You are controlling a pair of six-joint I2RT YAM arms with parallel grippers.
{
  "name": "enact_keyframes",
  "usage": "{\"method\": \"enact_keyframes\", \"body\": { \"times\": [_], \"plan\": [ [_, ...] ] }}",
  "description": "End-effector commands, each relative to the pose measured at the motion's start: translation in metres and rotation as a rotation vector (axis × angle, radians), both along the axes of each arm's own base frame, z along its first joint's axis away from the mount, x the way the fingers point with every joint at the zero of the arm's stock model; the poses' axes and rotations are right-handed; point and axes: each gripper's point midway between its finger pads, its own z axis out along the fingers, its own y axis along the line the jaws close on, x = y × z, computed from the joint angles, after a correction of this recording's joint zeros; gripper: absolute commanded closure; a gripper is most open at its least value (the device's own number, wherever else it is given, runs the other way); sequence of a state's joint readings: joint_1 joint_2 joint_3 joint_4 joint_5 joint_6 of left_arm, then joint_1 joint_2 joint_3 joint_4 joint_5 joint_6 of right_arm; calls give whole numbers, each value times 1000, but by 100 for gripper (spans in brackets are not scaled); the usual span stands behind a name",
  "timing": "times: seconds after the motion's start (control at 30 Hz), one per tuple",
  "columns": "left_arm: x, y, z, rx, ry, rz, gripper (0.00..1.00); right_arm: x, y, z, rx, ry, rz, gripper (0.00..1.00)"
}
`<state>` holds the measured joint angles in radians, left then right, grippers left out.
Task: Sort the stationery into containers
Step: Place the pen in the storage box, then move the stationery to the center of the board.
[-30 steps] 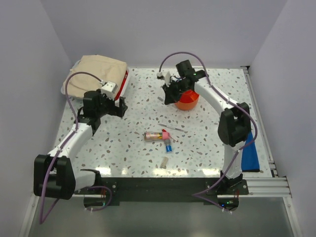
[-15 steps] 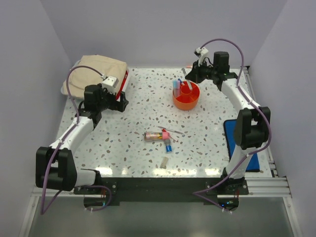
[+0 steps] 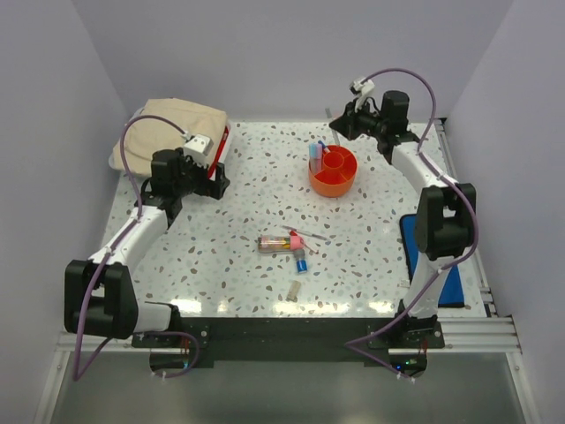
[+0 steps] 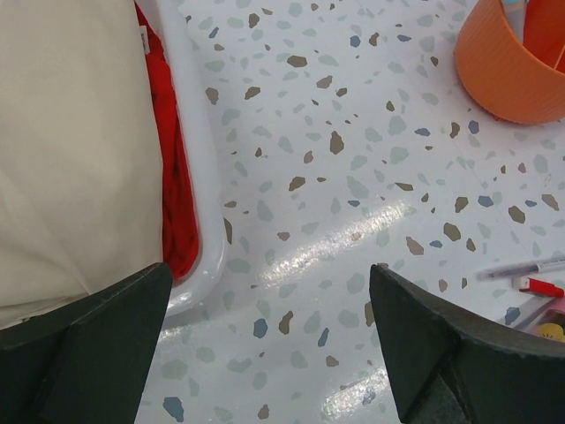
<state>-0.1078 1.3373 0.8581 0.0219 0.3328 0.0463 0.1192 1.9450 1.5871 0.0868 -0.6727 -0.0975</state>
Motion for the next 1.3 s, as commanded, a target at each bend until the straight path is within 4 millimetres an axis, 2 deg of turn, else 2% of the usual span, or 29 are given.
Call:
{"method": "enact_keyframes", "body": {
  "times": [0.0,0.17,0.33,0.43,0.47,0.6,0.63,0.7,0.73,0.77,0.83,0.87,0.97,1.0,1.07,1.1,1.17,1.2,1.27],
  "plan": [
    [11,-2,20,16,-63,-8,1,21,0,-9,-17,-59,-13,100],
    [10,-2,15,16,-48,-7,2,33,-5,-35,-53,-58,-39,100],
    [8,-4,15,19,-48,-14,2,33,-8,-41,-96,-61,-36,99],
    [7,-2,16,26,-53,-4,1,30,-11,-42,-108,-44,-56,90],
    [7,-2,15,27,-52,-5,1,29,-13,-42,-109,-37,-59,79],
    [6,-4,17,15,-60,-8,1,17,-17,-42,-133,-25,-63,66],
    [7,-4,20,11,-71,-8,1,14,-18,-31,-134,-43,-63,64],
    [8,-5,22,2,-78,-7,1,7,-20,-23,-147,-43,-70,61],
    [10,-5,26,-2,-96,-7,1,2,-21,-5,-146,-68,-72,61],
    [10,-6,29,-8,-104,-5,1,-3,-22,2,-149,-73,-69,60],
    [11,-6,35,-19,-132,-4,1,-19,-20,10,-163,-65,-31,59],
    [11,-6,36,-26,-137,1,1,-30,-20,21,-176,-86,-13,59],
    [3,-12,39,-45,-149,-35,1,-74,-7,22,-179,-40,134,58],
    [-1,-15,36,-50,-140,-54,1,-96,3,9,-179,36,192,58],
    [-5,-17,34,-54,-128,-69,1,-124,11,-9,-235,73,301,57],
    [-9,-18,31,-57,-121,-74,1,-154,22,-29,-267,177,372,58],
    [-12,-19,31,-69,-119,-72,2,-183,24,-62,-370,262,438,60],
    [-14,-18,33,-74,-130,-66,2,-196,36,-73,-412,281,462,60],
    [-17,-17,34,-74,-140,-65,2,-205,35,-99,-500,330,427,61]
  ]
}}
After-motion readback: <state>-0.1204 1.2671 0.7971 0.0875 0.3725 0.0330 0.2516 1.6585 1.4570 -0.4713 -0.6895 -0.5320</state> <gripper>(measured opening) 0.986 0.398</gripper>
